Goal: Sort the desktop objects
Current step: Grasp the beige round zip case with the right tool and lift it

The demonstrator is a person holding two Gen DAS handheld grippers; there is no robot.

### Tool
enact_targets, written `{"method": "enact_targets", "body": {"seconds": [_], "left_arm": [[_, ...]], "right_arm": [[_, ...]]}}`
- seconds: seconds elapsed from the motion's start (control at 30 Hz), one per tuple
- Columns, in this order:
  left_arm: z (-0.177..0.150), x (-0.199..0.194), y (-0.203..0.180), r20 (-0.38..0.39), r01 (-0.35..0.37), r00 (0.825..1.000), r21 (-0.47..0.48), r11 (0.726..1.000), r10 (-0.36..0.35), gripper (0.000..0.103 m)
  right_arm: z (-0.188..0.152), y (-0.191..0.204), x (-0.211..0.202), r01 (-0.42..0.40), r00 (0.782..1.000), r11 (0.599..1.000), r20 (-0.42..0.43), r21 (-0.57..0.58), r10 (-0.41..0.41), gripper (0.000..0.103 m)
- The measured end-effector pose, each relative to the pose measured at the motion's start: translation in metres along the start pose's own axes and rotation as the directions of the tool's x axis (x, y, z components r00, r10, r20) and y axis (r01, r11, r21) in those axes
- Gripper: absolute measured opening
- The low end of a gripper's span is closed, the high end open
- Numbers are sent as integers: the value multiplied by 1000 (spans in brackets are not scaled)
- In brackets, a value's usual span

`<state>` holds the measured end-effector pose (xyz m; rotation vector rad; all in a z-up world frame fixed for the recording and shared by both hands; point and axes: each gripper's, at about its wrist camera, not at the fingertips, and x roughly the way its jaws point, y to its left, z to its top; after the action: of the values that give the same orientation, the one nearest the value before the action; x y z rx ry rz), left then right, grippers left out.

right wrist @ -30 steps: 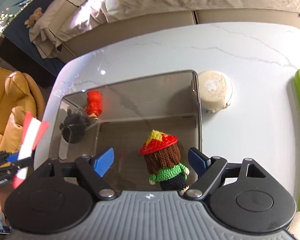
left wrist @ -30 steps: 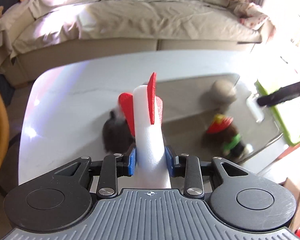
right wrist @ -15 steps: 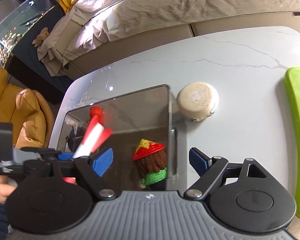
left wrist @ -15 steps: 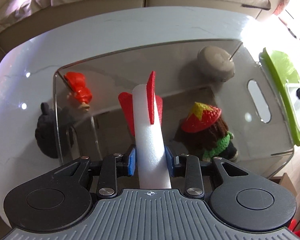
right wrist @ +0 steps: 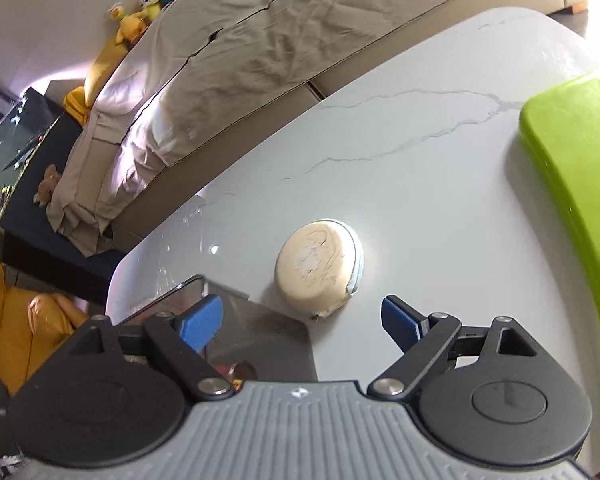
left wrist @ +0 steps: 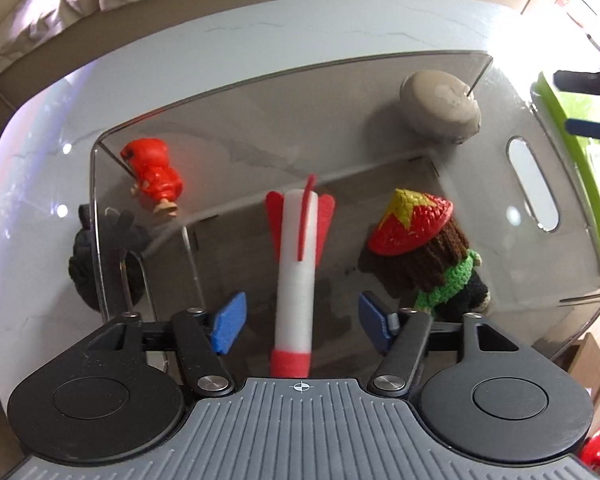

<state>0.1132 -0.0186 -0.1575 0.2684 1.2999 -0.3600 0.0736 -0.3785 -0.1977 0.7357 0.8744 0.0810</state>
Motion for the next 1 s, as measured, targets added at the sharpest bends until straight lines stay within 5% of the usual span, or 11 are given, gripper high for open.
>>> {"method": "enact_targets", "body": {"seconds": [0.2, 0.67, 0.73, 0.83, 1.0], "left_arm": [[8, -17, -6, -35, 5, 999, 9, 1000, -5, 93], [28, -22, -10, -59, -23, 998, 25, 999, 24, 93], [28, -19, -9, -66, -24, 997, 22, 999, 26, 93], [27, -17, -8, -77, -24, 997, 24, 999, 26, 93], [23, -18, -1, -70, -14, 997, 13, 1000, 14, 93]], "right_arm": [[6, -36, 63, -11, 1000, 998, -8, 67, 11, 91], [7, -40, 114, -79, 997, 997, 12, 18, 78, 87], [9, -38, 117, -92, 996, 996, 9, 12, 92, 82], [10, -34, 123, -99, 995, 995, -10, -17, 98, 57], [12, -33, 116, -112, 994, 994, 1, -5, 112, 48]]}}
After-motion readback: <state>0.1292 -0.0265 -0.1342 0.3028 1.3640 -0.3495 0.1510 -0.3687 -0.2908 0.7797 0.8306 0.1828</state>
